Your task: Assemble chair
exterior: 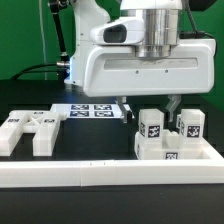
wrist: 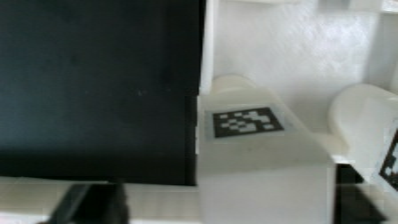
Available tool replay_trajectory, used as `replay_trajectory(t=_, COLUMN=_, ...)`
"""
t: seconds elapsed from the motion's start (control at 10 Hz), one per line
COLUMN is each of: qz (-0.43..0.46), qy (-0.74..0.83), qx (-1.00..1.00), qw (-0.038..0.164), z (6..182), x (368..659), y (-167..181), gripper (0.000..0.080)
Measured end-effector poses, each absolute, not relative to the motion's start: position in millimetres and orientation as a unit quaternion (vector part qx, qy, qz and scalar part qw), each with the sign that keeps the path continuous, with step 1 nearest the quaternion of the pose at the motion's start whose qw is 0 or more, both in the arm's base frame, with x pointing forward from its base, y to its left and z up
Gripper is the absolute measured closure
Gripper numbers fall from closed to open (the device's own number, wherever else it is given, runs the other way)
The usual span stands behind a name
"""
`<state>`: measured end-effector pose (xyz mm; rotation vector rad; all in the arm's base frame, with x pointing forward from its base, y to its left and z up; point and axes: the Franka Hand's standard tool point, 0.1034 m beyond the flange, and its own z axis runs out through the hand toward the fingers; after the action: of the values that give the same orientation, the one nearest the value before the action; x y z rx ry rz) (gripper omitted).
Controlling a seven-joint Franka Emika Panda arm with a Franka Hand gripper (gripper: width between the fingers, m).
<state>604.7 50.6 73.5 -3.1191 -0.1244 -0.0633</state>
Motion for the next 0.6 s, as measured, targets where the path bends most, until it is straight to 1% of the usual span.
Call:
replay_trajectory(t=0.1, qz=-0.02, qy=-0.024, qx=-0.999, qw=0.01, z=73.5, x=604.7, y=50.8, gripper=0.0471)
replay_trajectory(t=0.2, qz=-0.02, qy=-0.019, qx=-1.0, qw=0.01, z=73.5, x=604.7, y=50.7, gripper=0.0471)
replay_trajectory(t=0.3, qz=-0.02, qy=0.001, qx=-1.0, qw=0.011, z=73.5, x=604.7, y=50.7, gripper=0.0509)
replay_trajectory(t=0.5, qz=-0.019, qy=0.1, qx=-0.995, qw=0.013, z=73.4, x=604.5, y=51.2, gripper=0.0509)
replay_trajectory(t=0.6, qz=-0.019, qy=0.158, qx=-0.987, qw=0.011, z=74.3, x=605.0, y=49.3, gripper=0.0509)
